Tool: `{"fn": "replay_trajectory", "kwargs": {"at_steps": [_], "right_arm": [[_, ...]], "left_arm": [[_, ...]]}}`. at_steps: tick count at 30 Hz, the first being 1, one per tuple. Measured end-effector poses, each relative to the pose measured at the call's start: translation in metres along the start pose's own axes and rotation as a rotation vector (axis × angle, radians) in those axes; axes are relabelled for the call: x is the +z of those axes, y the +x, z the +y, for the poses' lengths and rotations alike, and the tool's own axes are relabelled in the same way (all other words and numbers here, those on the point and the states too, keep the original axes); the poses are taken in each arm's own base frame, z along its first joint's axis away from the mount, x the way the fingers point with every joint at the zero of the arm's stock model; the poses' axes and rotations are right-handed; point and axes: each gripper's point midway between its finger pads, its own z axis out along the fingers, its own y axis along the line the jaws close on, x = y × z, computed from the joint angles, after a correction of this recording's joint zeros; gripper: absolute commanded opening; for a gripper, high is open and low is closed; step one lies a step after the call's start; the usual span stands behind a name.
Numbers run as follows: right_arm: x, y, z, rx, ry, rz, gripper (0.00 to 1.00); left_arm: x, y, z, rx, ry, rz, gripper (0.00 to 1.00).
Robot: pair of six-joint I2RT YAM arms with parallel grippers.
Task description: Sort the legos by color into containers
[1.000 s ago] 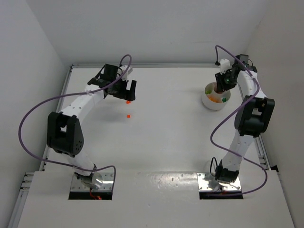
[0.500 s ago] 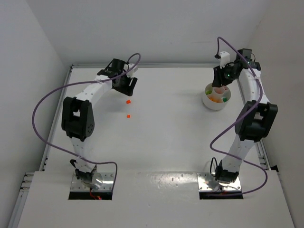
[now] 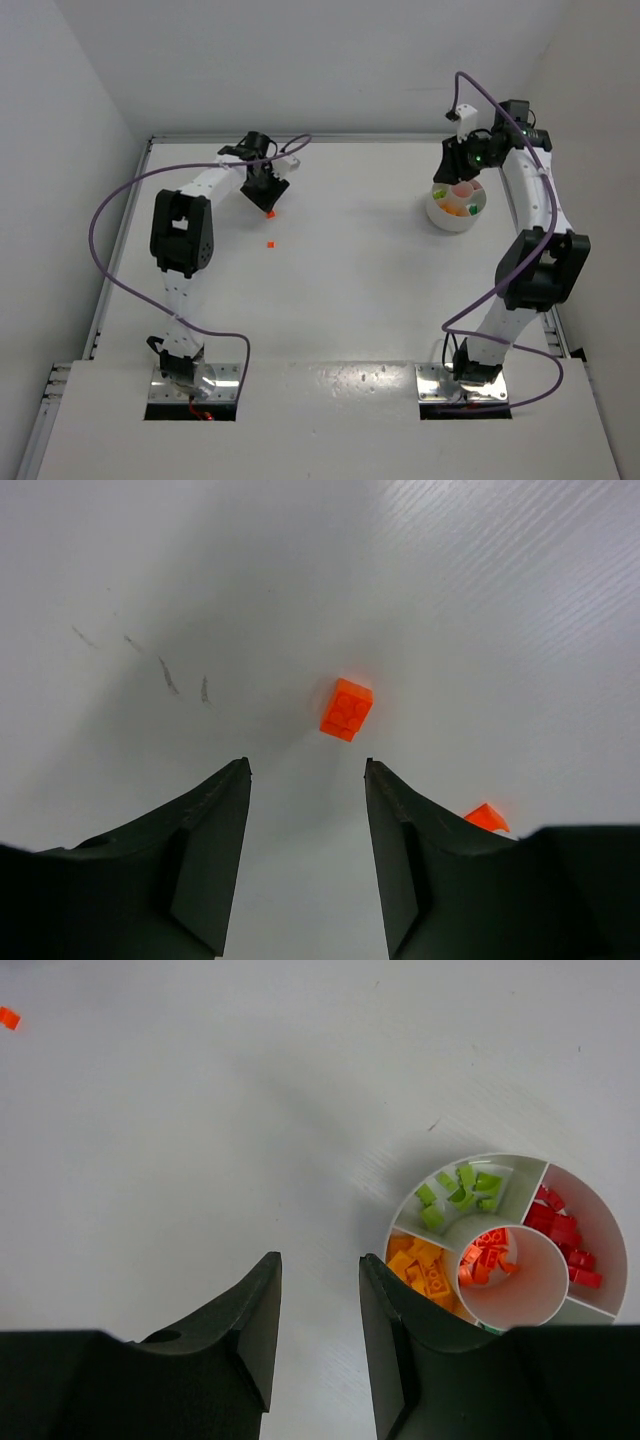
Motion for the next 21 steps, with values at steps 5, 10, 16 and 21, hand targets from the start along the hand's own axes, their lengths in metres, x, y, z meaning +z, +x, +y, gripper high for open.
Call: {"fn": "replay_trajectory", "kwargs": {"at_steps": [5,10,16,21], "right_arm": [[0.0,0.002,0.003,0.008,-0.011,0.009,0.37],[0.004,0.005,0.006,0.015,-0.025,0.02,0.39],[0.01,0.012,0.007,0.032,-0.042,0.045,0.39],[0.013,0.014,0.008,0.037,-0.05,0.054,0.39]], "left_arm": [[0.006,-0.005,-0.001,0.03,0.025,-0.01,0.55],[0.024,0.005,-0.007,0.038,0.064,0.022,0.55],[0.034,0.009,-0.009,0.038,0.085,0.042,0.53],[0.037,0.005,-0.008,0.038,0.086,0.033,0.48]]}}
